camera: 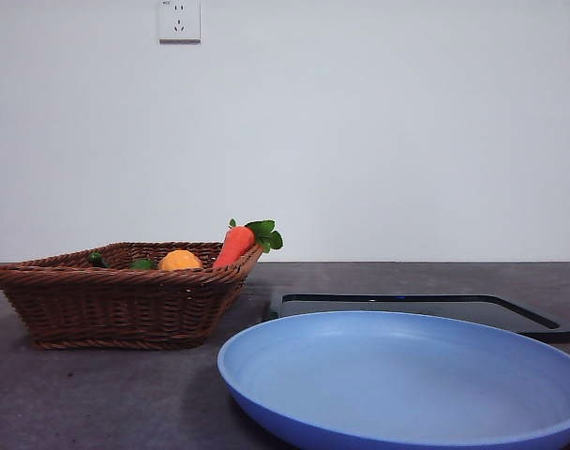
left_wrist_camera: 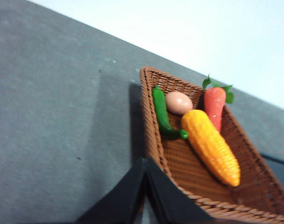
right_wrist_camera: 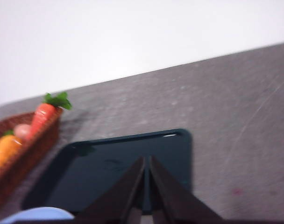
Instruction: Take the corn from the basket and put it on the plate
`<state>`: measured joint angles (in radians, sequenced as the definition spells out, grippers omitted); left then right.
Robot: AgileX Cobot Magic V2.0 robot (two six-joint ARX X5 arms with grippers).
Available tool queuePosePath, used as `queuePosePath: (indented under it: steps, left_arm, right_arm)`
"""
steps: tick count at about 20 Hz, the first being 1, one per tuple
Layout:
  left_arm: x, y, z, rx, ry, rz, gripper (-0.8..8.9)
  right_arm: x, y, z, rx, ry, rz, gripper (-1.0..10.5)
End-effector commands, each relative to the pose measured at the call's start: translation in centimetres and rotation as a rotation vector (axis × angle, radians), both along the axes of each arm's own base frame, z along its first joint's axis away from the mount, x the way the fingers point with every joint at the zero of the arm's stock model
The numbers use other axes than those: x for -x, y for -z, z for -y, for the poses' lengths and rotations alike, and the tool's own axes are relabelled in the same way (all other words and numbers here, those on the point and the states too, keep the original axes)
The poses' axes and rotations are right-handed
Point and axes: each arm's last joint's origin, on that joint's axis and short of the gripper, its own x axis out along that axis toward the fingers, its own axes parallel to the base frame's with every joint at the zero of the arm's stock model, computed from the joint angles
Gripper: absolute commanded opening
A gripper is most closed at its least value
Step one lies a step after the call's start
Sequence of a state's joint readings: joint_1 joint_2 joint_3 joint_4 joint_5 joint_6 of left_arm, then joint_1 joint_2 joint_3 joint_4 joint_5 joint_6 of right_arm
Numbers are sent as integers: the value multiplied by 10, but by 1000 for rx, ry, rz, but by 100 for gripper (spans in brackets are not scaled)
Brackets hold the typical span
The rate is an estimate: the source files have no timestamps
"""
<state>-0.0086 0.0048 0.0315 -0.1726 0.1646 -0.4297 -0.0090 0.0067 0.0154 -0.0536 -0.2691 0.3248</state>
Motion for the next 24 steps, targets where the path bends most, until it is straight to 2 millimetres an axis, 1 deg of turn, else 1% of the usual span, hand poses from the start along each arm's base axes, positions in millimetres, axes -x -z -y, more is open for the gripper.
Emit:
queuePosePath:
  steps: [1, 6, 11, 15, 19, 24]
  left_arm:
    - [0, 2, 1, 103, 30, -36, 6]
    - [4, -16, 3, 142, 101, 0, 6]
    - [11, -42, 4, 170, 120, 16, 6]
    - [17, -65, 5, 162, 168, 5, 6]
    - [21, -87, 6, 109, 217, -36, 6]
    - [21, -108, 7, -2, 286, -128, 6]
  right_arm:
    - [1, -6, -1, -117, -37, -2, 2]
    - [6, -25, -1, -187, -44, 23, 2]
    - [16, -54, -1, -184, -45, 33, 2]
    - [21, -72, -1, -140, -39, -47, 2]
    - [23, -89, -2, -71, -44, -153, 2]
    - [18, -108, -4, 24, -137, -276, 2]
